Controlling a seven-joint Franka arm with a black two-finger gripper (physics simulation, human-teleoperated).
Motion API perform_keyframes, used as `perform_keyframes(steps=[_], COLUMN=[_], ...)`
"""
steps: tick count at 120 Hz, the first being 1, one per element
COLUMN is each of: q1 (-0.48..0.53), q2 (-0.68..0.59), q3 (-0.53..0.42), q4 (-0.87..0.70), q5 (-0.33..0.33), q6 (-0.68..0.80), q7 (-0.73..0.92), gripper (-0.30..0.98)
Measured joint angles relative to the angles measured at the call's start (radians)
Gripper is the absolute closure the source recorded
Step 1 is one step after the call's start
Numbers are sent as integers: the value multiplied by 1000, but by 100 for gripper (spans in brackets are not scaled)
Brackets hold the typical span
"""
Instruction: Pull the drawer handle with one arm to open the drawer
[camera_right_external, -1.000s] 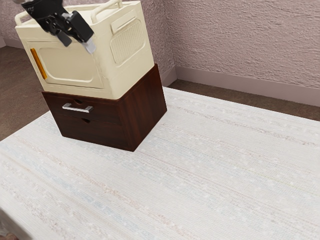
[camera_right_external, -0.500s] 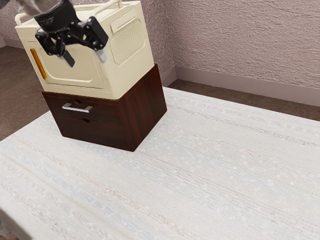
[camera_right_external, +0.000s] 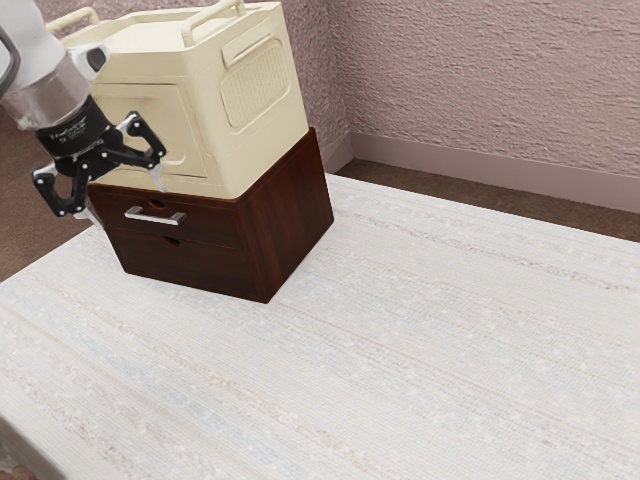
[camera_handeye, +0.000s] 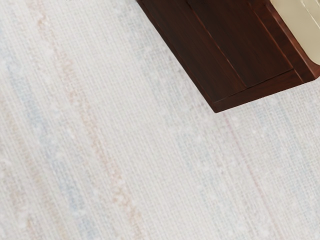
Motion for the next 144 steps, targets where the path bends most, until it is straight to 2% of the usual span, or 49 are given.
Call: perform_keyframes(steps=[24,60,144], q1=[0,4,4], q2=[-47,9,79], q3=[53,164,180], q4=[-81,-106,-104], q5=[5,5,-5], q6=[113,237,306], q7=[-133,-262,-401], gripper=[2,3,3])
